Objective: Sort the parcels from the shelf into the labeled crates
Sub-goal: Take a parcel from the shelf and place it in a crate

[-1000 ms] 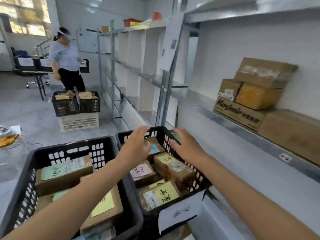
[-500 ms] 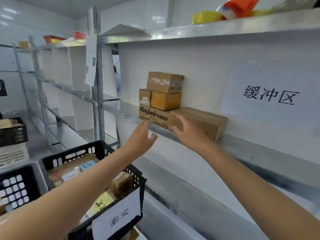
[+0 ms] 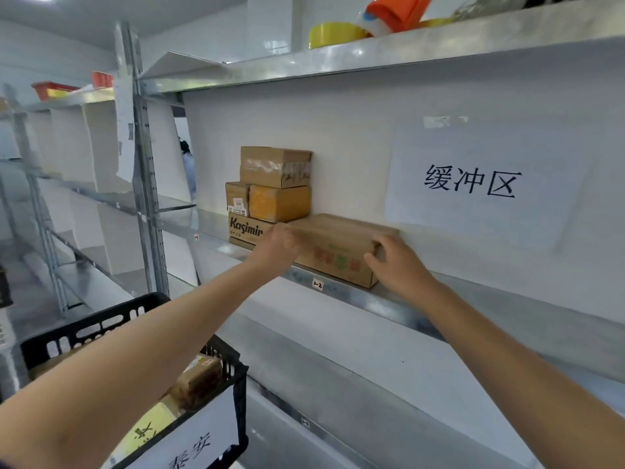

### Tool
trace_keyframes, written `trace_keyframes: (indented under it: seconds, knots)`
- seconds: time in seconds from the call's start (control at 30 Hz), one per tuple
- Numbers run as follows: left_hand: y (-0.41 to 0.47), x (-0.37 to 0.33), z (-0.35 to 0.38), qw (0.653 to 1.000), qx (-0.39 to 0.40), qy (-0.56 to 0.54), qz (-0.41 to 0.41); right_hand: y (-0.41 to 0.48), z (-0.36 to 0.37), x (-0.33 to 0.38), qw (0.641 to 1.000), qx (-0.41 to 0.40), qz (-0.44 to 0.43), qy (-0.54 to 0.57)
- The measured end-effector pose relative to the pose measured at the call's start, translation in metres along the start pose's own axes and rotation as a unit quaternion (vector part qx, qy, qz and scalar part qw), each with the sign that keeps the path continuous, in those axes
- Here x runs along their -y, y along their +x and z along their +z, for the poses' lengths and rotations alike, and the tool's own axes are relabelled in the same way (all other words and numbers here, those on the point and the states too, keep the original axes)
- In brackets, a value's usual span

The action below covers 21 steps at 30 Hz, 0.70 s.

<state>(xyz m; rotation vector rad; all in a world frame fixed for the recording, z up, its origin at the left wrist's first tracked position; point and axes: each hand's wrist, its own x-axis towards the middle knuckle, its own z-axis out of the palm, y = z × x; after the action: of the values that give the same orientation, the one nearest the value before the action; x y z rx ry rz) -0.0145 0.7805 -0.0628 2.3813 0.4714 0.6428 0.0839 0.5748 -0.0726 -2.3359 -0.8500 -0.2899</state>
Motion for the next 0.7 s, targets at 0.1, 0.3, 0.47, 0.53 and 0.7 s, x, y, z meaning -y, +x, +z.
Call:
trace_keyframes:
  seconds: [0.1,0.3,0.47,0.53,0.7]
  knots:
    - [0.021,-0.001,0.011,0.998,-0.008,-0.051,-0.034,0.004,-0.005,-0.02,1.0,-0.013,0.014,0.018]
    - [0.056,0.007,0.031,0.986,-0.036,-0.137,-0.084,0.014,-0.01,-0.043,0.992,0.022,0.108,0.062]
    - [0.059,0.006,0.038,0.975,-0.061,-0.198,-0.086,0.017,-0.004,-0.042,0.974,0.037,0.15,0.164]
    - [0.054,0.002,0.036,0.97,-0.061,-0.217,-0.089,0.019,-0.001,-0.044,0.963,0.029,0.179,0.201]
    - [0.047,0.004,0.031,0.952,-0.008,-0.284,-0.116,0.022,-0.002,-0.048,0.929,0.021,0.237,0.285]
